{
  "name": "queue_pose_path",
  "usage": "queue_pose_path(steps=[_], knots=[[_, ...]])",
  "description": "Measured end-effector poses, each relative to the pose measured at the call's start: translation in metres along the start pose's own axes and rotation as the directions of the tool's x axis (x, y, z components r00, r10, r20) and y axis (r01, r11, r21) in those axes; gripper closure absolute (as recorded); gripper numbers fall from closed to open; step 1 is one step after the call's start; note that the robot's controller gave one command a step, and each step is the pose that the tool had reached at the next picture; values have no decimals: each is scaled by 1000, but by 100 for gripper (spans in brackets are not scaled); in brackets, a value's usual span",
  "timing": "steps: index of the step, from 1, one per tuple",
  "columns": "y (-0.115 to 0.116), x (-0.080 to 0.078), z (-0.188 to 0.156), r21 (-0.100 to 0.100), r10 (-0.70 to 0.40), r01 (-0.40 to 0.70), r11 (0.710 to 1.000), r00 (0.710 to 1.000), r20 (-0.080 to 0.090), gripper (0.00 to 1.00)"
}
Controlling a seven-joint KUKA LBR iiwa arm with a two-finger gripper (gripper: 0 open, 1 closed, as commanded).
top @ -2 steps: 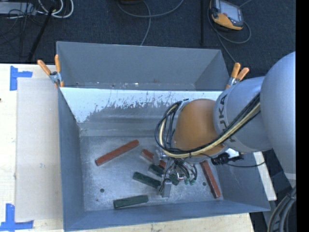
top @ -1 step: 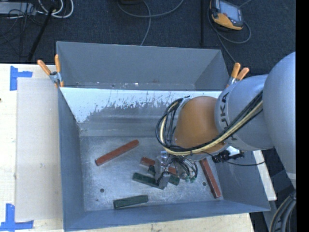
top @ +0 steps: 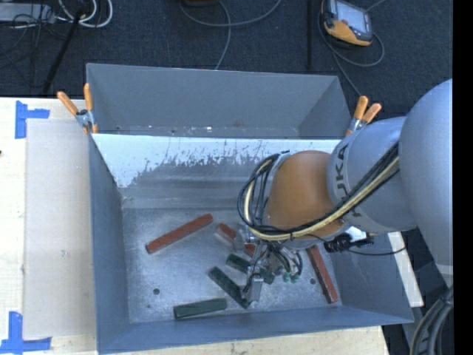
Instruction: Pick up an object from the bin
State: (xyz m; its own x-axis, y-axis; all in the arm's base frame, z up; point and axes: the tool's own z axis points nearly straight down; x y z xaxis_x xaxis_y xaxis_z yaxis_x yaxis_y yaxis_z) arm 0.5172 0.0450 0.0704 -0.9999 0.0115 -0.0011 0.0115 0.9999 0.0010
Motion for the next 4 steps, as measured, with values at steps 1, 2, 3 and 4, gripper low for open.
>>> queue_pose_path(steps=[1,2,3,4], knots=[[-49,18,0,2,20,-20,1000,1000,-1,0],[-46,17,-1,0,18,-18,1000,1000,1,100],[-36,1,-66,1,-19,19,1000,1000,6,100],[-40,0,-173,1,0,0,1000,1000,8,100]])
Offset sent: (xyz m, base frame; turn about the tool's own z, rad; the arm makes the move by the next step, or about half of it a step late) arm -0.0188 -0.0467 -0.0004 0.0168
